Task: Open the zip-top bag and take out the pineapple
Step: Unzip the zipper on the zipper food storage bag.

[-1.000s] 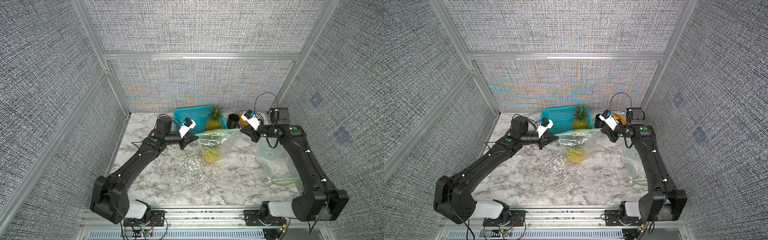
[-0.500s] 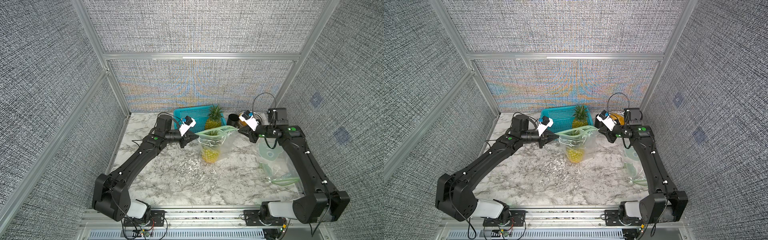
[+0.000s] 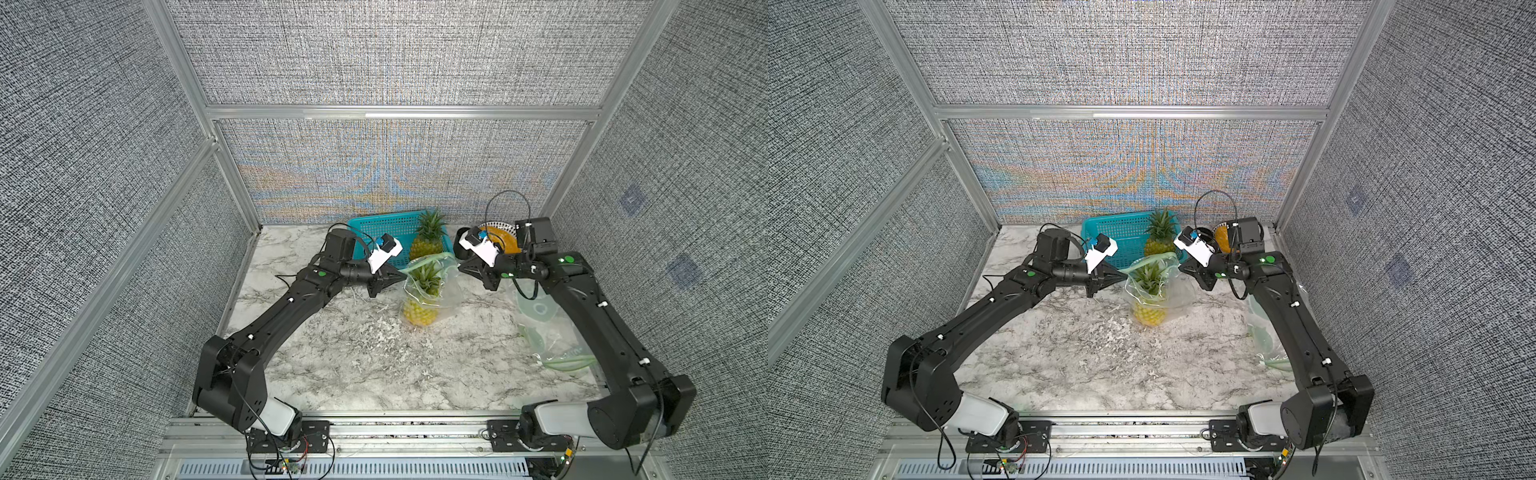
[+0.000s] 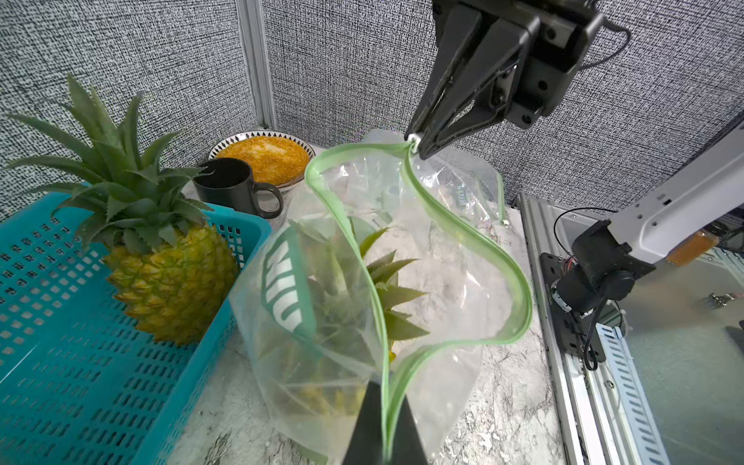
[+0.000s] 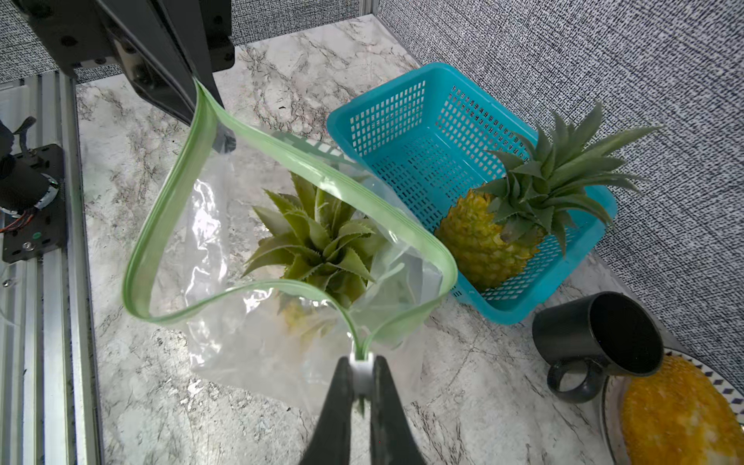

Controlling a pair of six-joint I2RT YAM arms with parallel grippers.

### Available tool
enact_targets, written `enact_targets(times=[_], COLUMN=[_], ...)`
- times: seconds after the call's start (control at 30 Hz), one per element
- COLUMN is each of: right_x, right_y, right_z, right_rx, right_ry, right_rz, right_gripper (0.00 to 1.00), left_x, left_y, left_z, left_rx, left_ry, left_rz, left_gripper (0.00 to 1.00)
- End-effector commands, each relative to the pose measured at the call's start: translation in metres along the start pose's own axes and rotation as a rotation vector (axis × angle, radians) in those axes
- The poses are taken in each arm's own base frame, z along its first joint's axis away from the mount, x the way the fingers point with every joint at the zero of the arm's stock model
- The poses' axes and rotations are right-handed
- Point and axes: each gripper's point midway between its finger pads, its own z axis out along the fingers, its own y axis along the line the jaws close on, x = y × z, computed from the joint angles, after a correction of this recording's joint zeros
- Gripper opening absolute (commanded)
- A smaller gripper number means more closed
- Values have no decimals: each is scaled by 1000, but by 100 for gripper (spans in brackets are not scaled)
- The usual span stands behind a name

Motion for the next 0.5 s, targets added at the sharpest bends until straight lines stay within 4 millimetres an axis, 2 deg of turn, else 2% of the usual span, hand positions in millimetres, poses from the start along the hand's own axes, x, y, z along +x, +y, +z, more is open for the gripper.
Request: enact_targets(times=[0.0, 0.07, 0.17, 0.27, 0.33, 0.47], right_x=[-15, -24, -41, -59, -68, -74], right_y=[-7, -11, -10, 4, 18, 39], right_z=[-10, -20, -35, -42, -39, -16], right_rx=[73, 126, 164, 126, 69, -40], right_ry=[-35, -59, -109, -168, -188, -173], right_rz=[-16, -27, -40, -56, -63, -34], right_gripper=[23, 34, 40, 42, 42, 42], left_x=[1, 2, 2, 2, 2, 1], left_y=[0, 1, 1, 2, 2, 3], left_z=[0, 0, 0, 1, 1, 0], left_rx=[-4, -7, -12, -14, -16, -23], left_ry=[8, 10, 11, 12, 13, 12], left_rz=[5, 5, 6, 4, 5, 6], left_gripper=[0, 0, 0, 0, 0, 0])
